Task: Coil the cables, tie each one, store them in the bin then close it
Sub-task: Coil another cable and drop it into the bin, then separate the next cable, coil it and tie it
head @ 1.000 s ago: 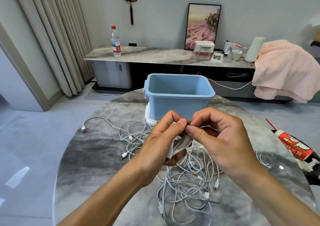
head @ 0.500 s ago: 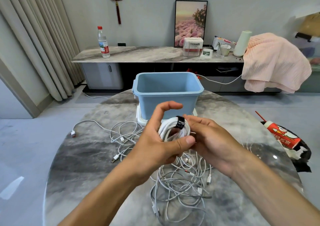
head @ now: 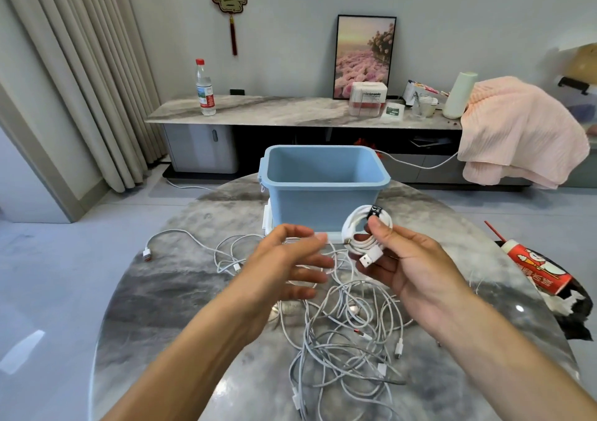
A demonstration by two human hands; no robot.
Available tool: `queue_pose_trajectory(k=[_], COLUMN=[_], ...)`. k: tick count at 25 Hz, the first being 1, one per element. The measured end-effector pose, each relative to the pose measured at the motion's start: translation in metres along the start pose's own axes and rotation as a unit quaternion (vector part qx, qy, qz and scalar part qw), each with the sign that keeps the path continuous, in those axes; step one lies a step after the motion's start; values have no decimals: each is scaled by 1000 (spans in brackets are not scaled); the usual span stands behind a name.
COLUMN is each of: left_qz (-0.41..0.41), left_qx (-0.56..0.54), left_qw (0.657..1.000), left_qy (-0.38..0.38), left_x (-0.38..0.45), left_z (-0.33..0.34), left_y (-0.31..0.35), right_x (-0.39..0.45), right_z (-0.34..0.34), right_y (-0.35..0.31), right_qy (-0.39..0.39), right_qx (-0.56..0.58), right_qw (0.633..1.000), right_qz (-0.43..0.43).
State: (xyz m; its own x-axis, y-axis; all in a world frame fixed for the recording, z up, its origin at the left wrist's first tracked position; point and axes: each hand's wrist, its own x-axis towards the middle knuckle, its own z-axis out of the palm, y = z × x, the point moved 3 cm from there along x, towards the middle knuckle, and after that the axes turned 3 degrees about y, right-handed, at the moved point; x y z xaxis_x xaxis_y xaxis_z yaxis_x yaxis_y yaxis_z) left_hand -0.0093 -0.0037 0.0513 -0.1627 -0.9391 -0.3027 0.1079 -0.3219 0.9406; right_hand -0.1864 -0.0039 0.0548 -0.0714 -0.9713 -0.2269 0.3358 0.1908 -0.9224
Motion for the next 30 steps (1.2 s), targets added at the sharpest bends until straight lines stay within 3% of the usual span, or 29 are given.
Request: queue_pose_trajectory(k=[3, 7, 10, 12, 14, 16, 17, 19, 21, 23, 26, 28, 30], left_qz=[5, 1, -4, -2, 8, 48, 74, 59, 23, 17, 46, 74, 96], left_qx=[-28, -49, -54, -33, 28, 180, 310, 551, 676, 705, 663, 588, 432], left_qw=[997, 987, 985, 988, 992, 978, 945, 833, 734, 703, 742, 804, 897], left_qy=[70, 154, 163, 152, 122, 96, 75, 6, -55, -92, -93, -47, -20], left_x=[8, 17, 20, 23, 26, 28, 30, 29, 27, 29, 38, 41, 38], left_z=[-10, -13, -19, -21, -15, -9, -7, 1, 5, 8, 8, 7, 8], left_y=[4, -5, -6, -6, -10, -19, -26, -47, -68, -80, -81, -73, -62], right_x=[23, 98, 108, 89, 68, 49, 43, 36, 29, 20, 5, 3, 5], right_z=[18, 48, 30, 2, -29, -51, -60, -73, -77, -70, -59, -53, -47], right_y=[-24, -75, -40, 0, 22, 30, 31, 35, 41, 49, 74, 88, 90], right_qy=[9, 77, 53, 32, 26, -3, -21, -65, -138, -241, -354, -354, -333], right_qx=[59, 124, -43, -169, -234, -289, -321, -424, -552, -632, -695, -721, -729], right_qw=[998, 988, 993, 977, 964, 949, 939, 898, 819, 735, 621, 592, 597], right_qz=[3, 51, 101, 123, 126, 127, 125, 102, 71, 56, 78, 57, 19])
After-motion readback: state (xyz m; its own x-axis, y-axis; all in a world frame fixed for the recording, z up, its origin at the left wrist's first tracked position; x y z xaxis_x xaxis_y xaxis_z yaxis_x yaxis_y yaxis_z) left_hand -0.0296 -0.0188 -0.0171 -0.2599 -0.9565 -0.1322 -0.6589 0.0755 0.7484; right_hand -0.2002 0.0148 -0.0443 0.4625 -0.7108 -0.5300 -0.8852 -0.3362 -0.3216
